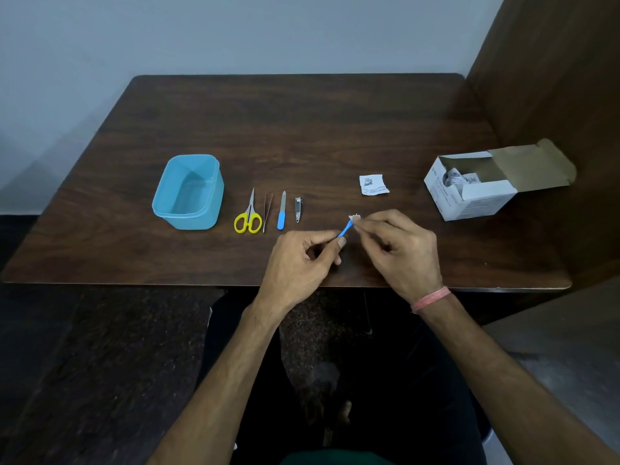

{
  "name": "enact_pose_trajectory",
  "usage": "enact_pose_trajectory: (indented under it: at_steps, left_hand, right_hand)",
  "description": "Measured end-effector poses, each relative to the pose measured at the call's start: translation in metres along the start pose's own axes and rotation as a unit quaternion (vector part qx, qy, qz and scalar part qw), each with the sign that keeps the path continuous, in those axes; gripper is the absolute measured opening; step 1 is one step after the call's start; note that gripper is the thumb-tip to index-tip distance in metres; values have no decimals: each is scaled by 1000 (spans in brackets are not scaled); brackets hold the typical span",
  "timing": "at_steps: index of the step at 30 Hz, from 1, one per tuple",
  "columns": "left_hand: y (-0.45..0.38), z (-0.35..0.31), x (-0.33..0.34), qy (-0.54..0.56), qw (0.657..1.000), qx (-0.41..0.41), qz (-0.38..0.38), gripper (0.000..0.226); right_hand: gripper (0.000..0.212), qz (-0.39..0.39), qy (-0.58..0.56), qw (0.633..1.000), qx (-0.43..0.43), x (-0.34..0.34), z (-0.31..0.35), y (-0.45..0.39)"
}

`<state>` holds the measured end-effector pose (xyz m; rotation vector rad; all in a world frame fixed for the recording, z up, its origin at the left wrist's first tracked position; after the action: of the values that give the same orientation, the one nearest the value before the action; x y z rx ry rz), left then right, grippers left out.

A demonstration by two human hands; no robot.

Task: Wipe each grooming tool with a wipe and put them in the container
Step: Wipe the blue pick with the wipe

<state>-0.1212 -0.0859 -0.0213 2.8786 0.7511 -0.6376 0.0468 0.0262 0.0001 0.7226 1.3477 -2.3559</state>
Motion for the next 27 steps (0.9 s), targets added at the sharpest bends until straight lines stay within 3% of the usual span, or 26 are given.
enact_pose_trajectory:
  at_steps: [27]
  left_hand:
    - [2, -3, -1, -13, 1000, -7, 4, 18]
  right_hand:
    - [7, -6, -8, 999, 36, 0, -5, -1]
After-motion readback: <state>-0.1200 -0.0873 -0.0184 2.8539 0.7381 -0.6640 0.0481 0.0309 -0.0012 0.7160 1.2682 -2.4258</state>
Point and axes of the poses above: each hand's wrist, its own y-axis away from the middle knuckle, its own x-axis out of the palm, z = x × y, the point moved 5 cm from there along -y, towards the middle knuckle, and after that the axes turned 5 degrees about -x, right-handed, at the moved point
